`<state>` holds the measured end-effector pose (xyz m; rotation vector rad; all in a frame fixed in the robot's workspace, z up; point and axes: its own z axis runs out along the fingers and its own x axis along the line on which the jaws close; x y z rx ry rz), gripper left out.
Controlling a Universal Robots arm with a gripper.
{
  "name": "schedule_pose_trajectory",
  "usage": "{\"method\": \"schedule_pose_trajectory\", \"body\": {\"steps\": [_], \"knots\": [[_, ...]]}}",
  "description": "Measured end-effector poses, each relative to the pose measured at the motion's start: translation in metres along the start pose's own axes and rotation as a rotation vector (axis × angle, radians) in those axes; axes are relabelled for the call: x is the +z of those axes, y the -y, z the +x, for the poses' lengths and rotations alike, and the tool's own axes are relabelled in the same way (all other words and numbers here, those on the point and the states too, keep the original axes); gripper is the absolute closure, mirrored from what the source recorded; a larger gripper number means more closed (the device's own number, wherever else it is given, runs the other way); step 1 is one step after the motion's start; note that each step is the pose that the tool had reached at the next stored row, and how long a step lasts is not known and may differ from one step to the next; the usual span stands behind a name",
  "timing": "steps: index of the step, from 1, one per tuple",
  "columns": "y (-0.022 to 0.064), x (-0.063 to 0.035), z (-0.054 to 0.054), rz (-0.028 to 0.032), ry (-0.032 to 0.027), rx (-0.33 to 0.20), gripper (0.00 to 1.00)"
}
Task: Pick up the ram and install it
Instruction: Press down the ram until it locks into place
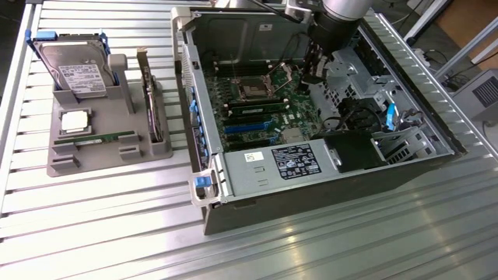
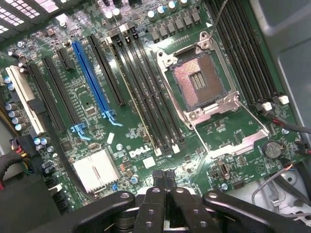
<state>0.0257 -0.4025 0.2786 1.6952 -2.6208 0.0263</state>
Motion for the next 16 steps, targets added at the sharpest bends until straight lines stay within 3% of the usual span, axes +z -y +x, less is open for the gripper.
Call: {"method": "schedule_pose_trajectory", "body": {"steps": [9,16], "knots": [[0.0000,0.0001,0.0000,-0.0011,-0.0005,0.046,0.90],[0.0000,0.0002,0.0000,-0.0028,-0.0010,0.119,0.90]]}}
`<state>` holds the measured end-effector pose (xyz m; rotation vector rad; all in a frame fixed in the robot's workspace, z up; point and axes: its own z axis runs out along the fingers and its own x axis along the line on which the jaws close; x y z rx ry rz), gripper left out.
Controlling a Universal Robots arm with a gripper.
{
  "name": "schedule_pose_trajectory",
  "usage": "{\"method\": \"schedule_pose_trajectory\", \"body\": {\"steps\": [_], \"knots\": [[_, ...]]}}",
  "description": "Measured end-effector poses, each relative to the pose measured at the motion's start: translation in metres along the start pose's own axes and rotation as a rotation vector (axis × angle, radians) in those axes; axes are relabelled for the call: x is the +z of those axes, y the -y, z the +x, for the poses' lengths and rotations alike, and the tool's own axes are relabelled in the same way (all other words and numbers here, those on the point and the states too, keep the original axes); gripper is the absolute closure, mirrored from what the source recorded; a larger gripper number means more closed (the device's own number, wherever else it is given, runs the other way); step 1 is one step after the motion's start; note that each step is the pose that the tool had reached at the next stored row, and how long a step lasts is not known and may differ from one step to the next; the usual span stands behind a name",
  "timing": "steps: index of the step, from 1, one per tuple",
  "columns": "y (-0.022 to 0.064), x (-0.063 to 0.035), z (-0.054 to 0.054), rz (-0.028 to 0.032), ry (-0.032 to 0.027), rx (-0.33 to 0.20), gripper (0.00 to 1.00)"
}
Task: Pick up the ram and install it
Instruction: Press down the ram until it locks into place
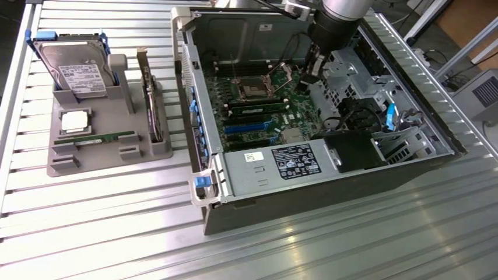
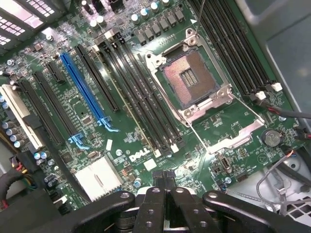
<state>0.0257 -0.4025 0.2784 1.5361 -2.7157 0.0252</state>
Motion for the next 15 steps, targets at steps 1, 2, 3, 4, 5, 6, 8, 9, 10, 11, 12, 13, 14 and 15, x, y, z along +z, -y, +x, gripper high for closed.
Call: {"method": "schedule_pose_trajectory", "body": {"steps": [1,2,3,4,5,6,8,9,10,11,12,13,14,15], "knots": [[0.0000,0.0000,0.0000,-0.0003,0.0000,0.010,0.90],[0.0000,0.0000,0.0000,-0.0005,-0.0002,0.021,0.90],[0.0000,0.0000,0.0000,-0.0008,-0.0001,0.030,0.90],[0.0000,0.0000,0.0000,-0.0010,-0.0002,0.037,0.90],[0.0000,0.0000,0.0000,-0.0013,-0.0002,0.048,0.90],[0.0000,0.0000,0.0000,-0.0016,-0.0002,0.058,0.90],[0.0000,0.0000,0.0000,-0.0021,-0.0003,0.078,0.90],[0.0000,0.0000,0.0000,-0.0023,-0.0003,0.085,0.90],[0.0000,0.0000,0.0000,-0.0024,-0.0003,0.090,0.90],[0.0000,0.0000,0.0000,-0.0027,-0.0004,0.099,0.90],[0.0000,0.0000,0.0000,-0.0029,-0.0005,0.110,0.90],[0.0000,0.0000,0.0000,-0.0030,-0.0006,0.115,0.90],[0.0000,0.0000,0.0000,-0.0031,-0.0006,0.120,0.90],[0.0000,0.0000,0.0000,-0.0032,-0.0007,0.127,0.90]]}}
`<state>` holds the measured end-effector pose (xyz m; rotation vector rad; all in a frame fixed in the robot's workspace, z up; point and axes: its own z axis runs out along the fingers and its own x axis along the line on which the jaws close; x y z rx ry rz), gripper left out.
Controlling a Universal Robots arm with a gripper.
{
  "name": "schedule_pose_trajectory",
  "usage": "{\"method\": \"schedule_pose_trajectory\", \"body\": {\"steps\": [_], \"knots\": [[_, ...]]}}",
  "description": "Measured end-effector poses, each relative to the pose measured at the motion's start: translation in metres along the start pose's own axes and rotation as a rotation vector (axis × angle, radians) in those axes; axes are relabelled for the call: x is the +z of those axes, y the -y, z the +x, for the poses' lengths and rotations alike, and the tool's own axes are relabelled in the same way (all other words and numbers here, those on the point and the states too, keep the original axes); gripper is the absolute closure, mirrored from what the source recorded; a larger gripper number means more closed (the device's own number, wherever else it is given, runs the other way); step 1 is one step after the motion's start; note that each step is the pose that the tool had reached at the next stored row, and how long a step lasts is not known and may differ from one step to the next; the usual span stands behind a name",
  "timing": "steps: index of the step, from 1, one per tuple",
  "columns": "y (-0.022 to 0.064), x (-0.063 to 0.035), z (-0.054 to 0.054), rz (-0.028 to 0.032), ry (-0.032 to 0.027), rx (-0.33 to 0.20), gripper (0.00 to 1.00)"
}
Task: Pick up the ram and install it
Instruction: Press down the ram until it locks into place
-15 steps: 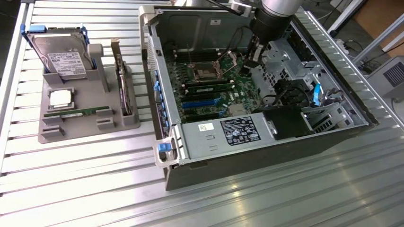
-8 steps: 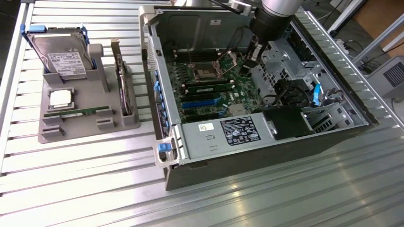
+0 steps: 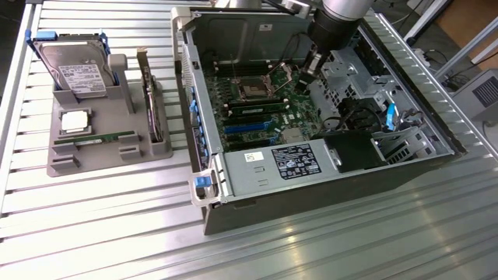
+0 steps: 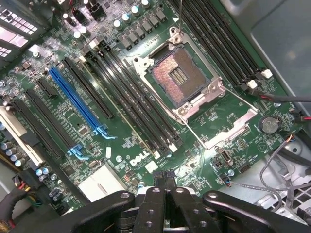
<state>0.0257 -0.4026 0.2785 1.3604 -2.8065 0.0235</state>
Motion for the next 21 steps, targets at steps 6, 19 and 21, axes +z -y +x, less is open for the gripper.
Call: {"method": "schedule_pose_trajectory", "body": {"steps": [6,19,21], "knots": [[0.0000,0.0000,0.0000,0.0001,-0.0020,0.047,0.90],[0.0000,0.0000,0.0000,-0.0005,-0.0042,0.124,0.90],[0.0000,0.0000,0.0000,-0.0006,-0.0046,0.140,0.90]]}}
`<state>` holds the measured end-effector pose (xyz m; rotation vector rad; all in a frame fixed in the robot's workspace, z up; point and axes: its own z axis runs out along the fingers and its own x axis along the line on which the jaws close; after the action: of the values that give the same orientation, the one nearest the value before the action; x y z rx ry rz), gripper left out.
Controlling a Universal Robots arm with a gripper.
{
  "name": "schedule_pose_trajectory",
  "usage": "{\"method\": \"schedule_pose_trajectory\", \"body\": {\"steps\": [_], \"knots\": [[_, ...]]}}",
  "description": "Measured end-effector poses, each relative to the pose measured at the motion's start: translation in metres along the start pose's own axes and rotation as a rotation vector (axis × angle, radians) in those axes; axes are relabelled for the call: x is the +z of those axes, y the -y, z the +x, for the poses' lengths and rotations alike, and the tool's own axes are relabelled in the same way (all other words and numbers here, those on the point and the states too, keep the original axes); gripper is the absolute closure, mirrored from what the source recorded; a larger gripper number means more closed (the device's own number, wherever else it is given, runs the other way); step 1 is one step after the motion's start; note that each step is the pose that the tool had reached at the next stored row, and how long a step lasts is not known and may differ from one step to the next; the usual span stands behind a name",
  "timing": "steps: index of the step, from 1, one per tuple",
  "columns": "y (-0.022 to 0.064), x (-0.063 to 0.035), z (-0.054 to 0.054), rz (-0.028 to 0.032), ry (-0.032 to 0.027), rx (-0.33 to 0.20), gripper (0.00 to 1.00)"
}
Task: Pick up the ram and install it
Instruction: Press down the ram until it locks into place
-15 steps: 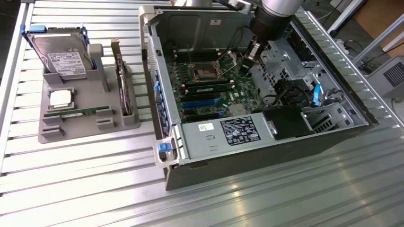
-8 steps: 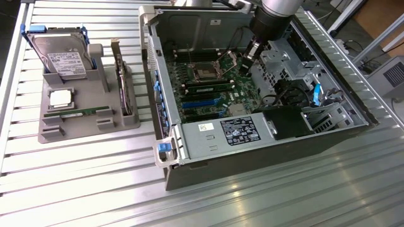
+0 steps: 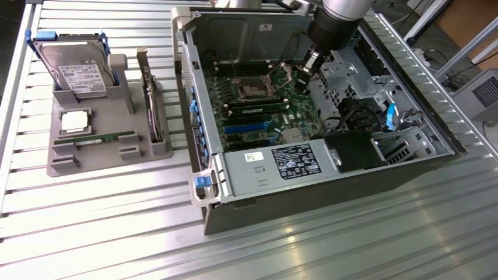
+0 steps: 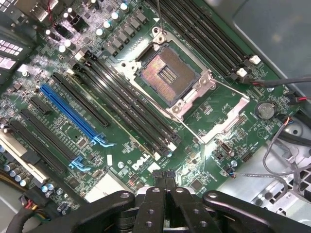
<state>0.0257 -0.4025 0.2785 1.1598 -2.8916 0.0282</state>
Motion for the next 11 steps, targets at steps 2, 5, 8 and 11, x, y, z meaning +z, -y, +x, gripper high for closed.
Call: {"method": "schedule_pose_trajectory", "body": {"steps": [2,5,8,11], "knots": [[0.0000,0.0000,0.0000,0.0001,-0.0006,0.012,0.90],[0.0000,0.0000,0.0000,0.0009,-0.0019,0.029,0.90],[0.0000,0.0000,0.0000,0.0009,-0.0026,0.046,0.90],[0.0000,0.0000,0.0000,0.0010,-0.0033,0.064,0.90]]}}
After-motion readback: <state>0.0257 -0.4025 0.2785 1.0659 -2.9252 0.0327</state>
